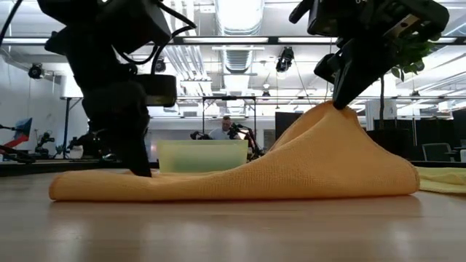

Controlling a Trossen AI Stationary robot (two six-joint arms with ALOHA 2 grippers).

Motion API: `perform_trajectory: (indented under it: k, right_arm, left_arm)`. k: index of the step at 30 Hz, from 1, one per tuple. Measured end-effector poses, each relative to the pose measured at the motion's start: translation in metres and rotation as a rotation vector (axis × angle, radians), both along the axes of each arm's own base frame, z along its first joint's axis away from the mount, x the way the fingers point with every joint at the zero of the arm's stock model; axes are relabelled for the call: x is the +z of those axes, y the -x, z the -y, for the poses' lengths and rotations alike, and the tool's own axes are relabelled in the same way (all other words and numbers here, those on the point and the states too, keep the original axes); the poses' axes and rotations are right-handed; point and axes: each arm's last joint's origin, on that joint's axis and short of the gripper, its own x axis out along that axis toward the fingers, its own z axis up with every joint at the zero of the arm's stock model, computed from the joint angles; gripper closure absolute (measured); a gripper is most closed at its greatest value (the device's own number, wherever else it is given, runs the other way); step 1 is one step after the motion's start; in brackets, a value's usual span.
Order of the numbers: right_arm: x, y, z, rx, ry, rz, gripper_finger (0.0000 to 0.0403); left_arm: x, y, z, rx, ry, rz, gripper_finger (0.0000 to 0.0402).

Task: Fold microfiber towels
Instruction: Fold the orange microfiber cloth

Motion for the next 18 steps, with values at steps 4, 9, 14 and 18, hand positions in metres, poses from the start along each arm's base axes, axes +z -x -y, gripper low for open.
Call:
perform_trajectory:
  k: [4,9,14,18]
  right_arm:
    - [0.000,0.000,0.000,-0.002,-0.001,0.000,0.0394]
    - [0.000,0.000,0.000,-0.002,-0.001,0.000,0.0394]
    - [-0.001,0.000,0.000,-0.002,0.000,-0.002,0.0394]
    - [-0.002,0.001,0.000,0.001,0.004,-0.005,0.0394]
  left_arm:
    - [0.002,-0.001,0.000,0.000,-0.003,0.022,0.0324]
    - [0.004,-0.002,0.000,0.000,0.000,0.039,0.0381]
    - [0.010,-0.001,0.000,-0.002,0.005,0.063,0.0396]
    - [0.015,0.000,0.000,0.001,0.006,0.084,0.0400]
